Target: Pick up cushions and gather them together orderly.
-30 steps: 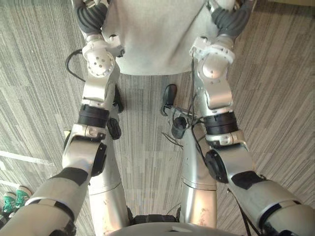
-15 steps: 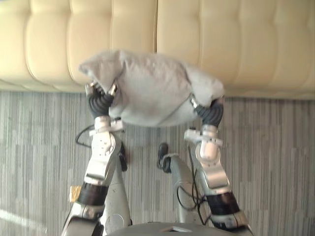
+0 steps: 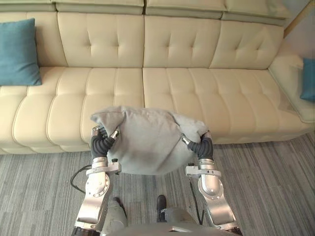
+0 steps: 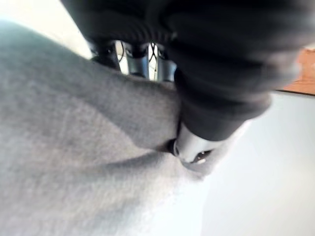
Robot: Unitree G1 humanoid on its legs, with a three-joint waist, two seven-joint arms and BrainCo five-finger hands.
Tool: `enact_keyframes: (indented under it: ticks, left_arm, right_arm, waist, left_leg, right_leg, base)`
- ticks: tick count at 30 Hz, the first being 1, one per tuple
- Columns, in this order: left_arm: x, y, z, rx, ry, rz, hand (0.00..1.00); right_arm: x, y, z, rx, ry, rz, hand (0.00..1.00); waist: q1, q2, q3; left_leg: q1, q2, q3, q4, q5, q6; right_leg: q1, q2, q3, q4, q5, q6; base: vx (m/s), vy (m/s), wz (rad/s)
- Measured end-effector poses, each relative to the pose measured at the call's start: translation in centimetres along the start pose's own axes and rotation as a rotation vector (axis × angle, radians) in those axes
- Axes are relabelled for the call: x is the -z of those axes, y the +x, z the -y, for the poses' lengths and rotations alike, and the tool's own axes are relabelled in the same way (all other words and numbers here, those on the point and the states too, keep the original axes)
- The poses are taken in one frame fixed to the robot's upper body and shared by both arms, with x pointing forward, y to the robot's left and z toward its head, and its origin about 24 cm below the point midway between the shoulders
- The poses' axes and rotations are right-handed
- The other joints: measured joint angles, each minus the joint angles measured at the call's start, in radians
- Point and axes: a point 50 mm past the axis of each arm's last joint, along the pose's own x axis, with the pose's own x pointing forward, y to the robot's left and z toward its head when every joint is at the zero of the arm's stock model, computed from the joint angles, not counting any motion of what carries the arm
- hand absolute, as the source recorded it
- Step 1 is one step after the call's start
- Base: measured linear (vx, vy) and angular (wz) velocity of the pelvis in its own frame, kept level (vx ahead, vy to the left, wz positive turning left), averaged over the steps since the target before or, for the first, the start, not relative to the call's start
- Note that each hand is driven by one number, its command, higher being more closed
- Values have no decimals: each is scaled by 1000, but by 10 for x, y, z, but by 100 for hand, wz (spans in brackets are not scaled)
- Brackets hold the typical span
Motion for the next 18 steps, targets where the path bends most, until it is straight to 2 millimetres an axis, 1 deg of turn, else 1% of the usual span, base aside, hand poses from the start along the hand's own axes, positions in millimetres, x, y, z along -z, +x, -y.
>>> enact_keyframes:
  ticks: [1, 2, 3, 4, 6, 7, 8, 9, 10, 11, 12, 13, 14, 15, 16, 17, 18]
  left_arm:
    - [1, -1, 0, -3, -3, -5, 100]
    - [2, -3, -1, -6, -6, -15, 100]
    - [4, -5, -2, -10, -12, -23, 100]
    - [6, -9, -2, -15, -24, -39, 100]
    - [5, -13, 1, -15, -43, -44, 100]
    - [3, -14, 2, -16, -53, -38, 100]
    - [1, -14, 3, -14, -60, -28, 100]
    - [-1, -14, 5, -9, -67, -20, 100]
    - [-1, -14, 5, -7, -69, -20, 100]
    - [-1, -15, 6, -7, -71, -22, 100]
    - [-1, -15, 7, -9, -77, -24, 100]
    - [-1, -15, 7, -14, -84, -27, 100]
    - [-1, -15, 6, -21, -83, -24, 100]
    - [-3, -14, 5, -20, -78, -14, 100]
    - [-3, -13, 3, -22, -69, -12, 100]
    - [-1, -15, -2, -44, -60, -27, 100]
    - [0, -15, -4, -49, -56, -29, 100]
  right_arm:
    - [1, -1, 0, 1, -1, -6, 100]
    - [2, -4, 0, 3, 3, -16, 100]
    - [3, -6, 0, 3, 4, -21, 100]
    - [2, -11, 2, 6, 6, -25, 100]
    - [-7, -17, 8, 21, 5, 4, 100]
    - [-13, -16, 10, 28, 11, 29, 100]
    - [-18, -16, 11, 36, 16, 50, 100]
    - [-25, -14, 13, 48, 21, 80, 100]
    - [-27, -13, 14, 53, 23, 91, 100]
    - [-29, -13, 15, 58, 23, 99, 100]
    - [-31, -10, 15, 63, 20, 113, 100]
    - [-31, -7, 14, 57, 18, 119, 100]
    - [-32, -3, 12, 48, 21, 125, 100]
    - [-32, 0, 10, 45, 26, 129, 100]
    - [-31, 1, 8, 40, 26, 126, 100]
    - [-29, 6, 3, 15, 22, 124, 100]
    - [-28, 7, 1, 2, 18, 122, 100]
  waist:
    - [0, 4, 2]
    - [8, 11, 7]
    - [13, 14, 9]
    - [20, 32, 14]
    - [26, 61, 3]
    - [29, 70, 0]
    - [29, 69, 1]
    - [37, 66, 2]
    - [41, 67, 2]
    - [40, 76, -2]
    - [40, 93, -10]
    - [42, 98, -14]
    - [54, 92, -15]
    - [57, 82, -13]
    - [62, 58, -12]
    - [71, 55, -14]
    - [75, 54, -15]
  left_leg:
    - [3, 5, -12, 9, -1, -2]
    - [9, 18, -21, 45, -10, -15]
    - [6, 25, -24, 79, -13, -18]
    - [-18, 41, -40, 180, -13, -18]
    - [-53, 54, -46, 245, -4, -19]
    - [-68, 55, -45, 258, 11, -27]
    - [-93, 53, -42, 277, 36, -24]
    - [-120, 41, -27, 246, 6, -8]
    - [-112, 37, -19, 203, -11, -8]
    - [-104, 31, -23, 148, -23, -8]
    - [-77, 15, -45, 3, -29, -19]
    - [-44, -12, -41, -57, 18, -29]
    - [-32, -21, -25, -87, 25, -32]
    - [-48, -19, -20, -57, 25, -33]
    - [-51, -30, -10, -26, 20, -27]
    - [-61, -29, -8, 46, -34, -11]
    - [-63, -32, -2, 63, -42, 6]
  right_leg:
    - [10, 0, -13, 16, -14, -4]
    - [24, 1, -22, 39, -44, -14]
    - [28, -1, -24, 52, -57, -14]
    - [51, 2, -37, 80, -91, -16]
    - [56, 5, -40, 80, -98, -21]
    - [56, 2, -37, 67, -94, -26]
    - [58, -5, -35, 46, -89, -34]
    - [55, -25, -32, 21, -86, -39]
    - [55, -30, -29, 11, -86, -38]
    - [56, -31, -26, -3, -86, -38]
    - [55, -30, -13, -27, -86, -37]
    - [58, -31, -5, -51, -84, -31]
    - [52, -31, 19, -25, -97, -31]
    - [45, -25, 20, 43, -107, -39]
    - [67, -28, 28, 35, -109, -36]
    - [95, -36, 45, 2, -116, 13]
    - [96, -38, 54, 1, -117, 18]
  base:
    - [9, -21, 33]
    - [-11, -9, 26]
    - [-55, -19, 21]
    - [-64, 2, 18]
    - [-37, 23, 15]
    - [-9, 58, 6]
    - [14, 77, 1]
    - [19, 93, -5]
    - [21, 92, -9]
    - [61, 163, -10]
    - [83, 176, -14]
    - [104, 165, -26]
    - [143, 108, -22]
    - [157, 67, -13]
    - [216, 82, -16]
    - [200, 106, -24]
    - [256, 173, -41]
